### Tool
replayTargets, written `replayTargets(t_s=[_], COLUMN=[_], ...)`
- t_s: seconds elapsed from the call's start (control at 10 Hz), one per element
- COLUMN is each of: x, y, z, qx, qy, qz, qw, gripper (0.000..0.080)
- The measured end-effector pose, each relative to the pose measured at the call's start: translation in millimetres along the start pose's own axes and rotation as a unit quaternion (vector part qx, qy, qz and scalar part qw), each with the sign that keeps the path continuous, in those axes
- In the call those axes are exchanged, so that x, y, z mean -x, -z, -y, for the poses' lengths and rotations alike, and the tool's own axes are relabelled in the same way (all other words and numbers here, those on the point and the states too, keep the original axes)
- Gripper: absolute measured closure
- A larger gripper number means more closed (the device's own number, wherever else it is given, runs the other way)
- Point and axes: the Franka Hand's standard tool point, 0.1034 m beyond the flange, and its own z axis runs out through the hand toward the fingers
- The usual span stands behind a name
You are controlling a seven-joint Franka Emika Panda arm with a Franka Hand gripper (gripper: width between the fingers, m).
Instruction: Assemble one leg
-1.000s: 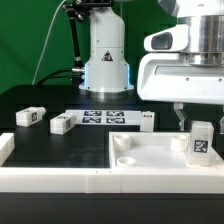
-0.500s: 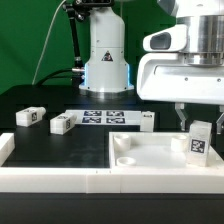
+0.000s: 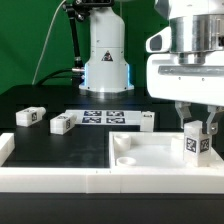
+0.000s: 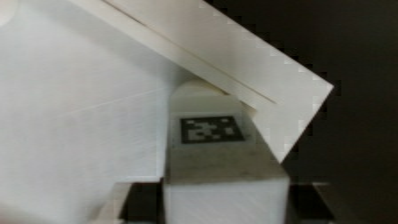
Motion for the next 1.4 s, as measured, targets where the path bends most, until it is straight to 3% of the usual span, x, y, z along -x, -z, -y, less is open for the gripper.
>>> replayTargets(t_s=[0.2,0.5,0.9,1.1,1.2,1.3,1.4], x=[1.7,3.9,-1.6,-1.5,-2.7,-2.6,-4.0], y=[-0.2,0.0,0.1,-0.6,-0.5,-0.5,-0.4], z=[-0.4,-0.6,-2.7,-3.2,-3.3,-3.8,-4.2], qx=[-0.004,-0.008,-0.009,-0.009,-0.009,-0.005,-0.005], qy=[-0.143,-0.323,-0.409,-0.374,-0.353,-0.323,-0.254], qz=[0.0,-0.004,0.001,0.001,0.001,0.001,0.0], qw=[0.99,0.946,0.913,0.927,0.935,0.946,0.967], gripper=[0.0508,0.0508,0.0508,0.0498,0.0316,0.0316,0.0181])
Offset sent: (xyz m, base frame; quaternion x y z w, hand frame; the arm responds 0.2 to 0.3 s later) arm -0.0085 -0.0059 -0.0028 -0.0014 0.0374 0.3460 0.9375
